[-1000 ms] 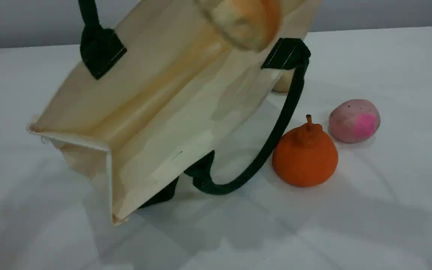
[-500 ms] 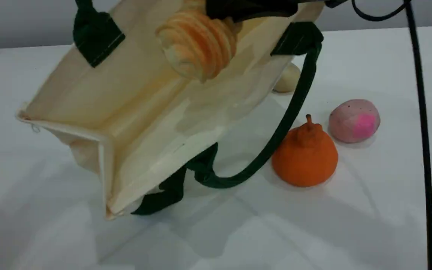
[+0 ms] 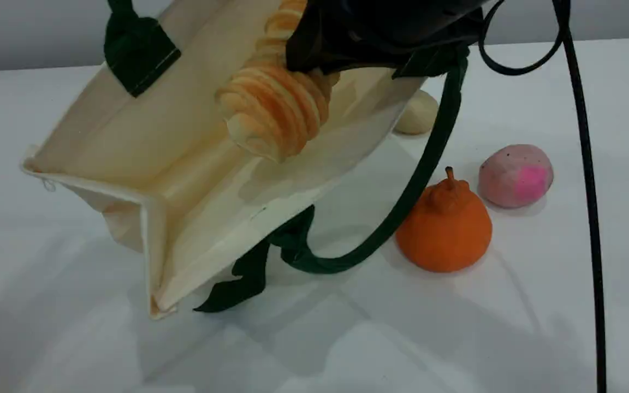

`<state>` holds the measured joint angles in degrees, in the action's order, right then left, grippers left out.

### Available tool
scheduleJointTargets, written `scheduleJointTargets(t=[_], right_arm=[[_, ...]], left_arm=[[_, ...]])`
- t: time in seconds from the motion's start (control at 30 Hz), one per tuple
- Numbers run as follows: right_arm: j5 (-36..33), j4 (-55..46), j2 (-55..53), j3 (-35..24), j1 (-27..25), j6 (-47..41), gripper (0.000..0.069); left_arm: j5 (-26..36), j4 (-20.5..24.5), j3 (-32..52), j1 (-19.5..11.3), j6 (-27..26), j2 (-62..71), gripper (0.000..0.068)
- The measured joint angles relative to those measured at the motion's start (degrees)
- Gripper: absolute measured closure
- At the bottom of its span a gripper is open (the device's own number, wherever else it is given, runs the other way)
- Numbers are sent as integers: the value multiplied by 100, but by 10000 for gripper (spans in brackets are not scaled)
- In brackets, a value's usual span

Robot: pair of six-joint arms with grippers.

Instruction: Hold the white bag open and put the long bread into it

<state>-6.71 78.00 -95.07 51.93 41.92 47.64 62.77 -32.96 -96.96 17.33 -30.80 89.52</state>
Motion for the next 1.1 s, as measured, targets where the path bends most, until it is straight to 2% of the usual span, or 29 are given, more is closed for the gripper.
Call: scheduleJointTargets(t=[0.17, 0.47, 0.57, 0.73, 0.93, 1.1], right_arm=[[-22, -5, -40, 54, 0, 185, 604], [-138, -1, -40, 278, -5, 598, 308], [-252, -1, -14, 278, -5, 644, 247], [-570, -180, 170, 278, -20, 696, 226], [-430, -638, 719, 278, -50, 691, 226], [-529, -744, 1345, 278, -410, 644, 226]], left_arm=[[23, -2, 0, 0, 0, 0, 606], [57, -13, 0, 0, 0, 6, 606], [57, -13, 0, 0, 0, 6, 606], [75, 88, 0, 0, 0, 6, 606], [105, 265, 36, 0, 0, 32, 606], [117, 432, 84, 0, 5, 186, 606]])
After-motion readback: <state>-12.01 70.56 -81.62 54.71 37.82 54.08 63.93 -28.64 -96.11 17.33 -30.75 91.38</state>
